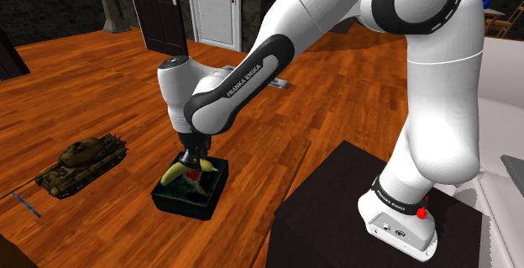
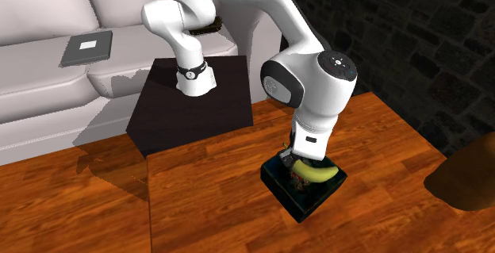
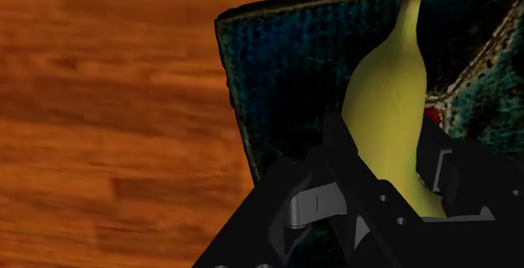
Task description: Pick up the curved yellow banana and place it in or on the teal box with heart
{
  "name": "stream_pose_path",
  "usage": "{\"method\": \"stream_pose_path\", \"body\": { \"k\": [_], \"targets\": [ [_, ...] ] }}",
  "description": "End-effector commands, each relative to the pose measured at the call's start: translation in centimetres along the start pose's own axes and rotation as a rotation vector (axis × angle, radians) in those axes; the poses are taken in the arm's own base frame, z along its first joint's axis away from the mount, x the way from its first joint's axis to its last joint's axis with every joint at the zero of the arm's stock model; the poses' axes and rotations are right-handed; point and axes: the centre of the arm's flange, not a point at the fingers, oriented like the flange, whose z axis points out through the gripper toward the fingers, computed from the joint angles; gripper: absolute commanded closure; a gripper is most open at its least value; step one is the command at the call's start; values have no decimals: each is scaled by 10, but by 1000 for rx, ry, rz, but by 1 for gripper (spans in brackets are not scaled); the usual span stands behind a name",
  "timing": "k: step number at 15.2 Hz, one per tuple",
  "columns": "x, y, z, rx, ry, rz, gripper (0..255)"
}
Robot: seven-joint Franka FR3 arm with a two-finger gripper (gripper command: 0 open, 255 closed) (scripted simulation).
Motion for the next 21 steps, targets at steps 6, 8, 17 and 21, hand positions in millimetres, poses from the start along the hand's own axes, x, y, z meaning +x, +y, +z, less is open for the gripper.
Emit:
{"method": "stream_pose_path", "body": {
  "k": [6,8,17,21],
  "targets": [
    [0,0,0,0,0,0,0],
    [0,0,0,0,0,0,0],
    [0,0,-50,0,0,0,0],
    [0,0,-50,0,0,0,0]
  ]
}}
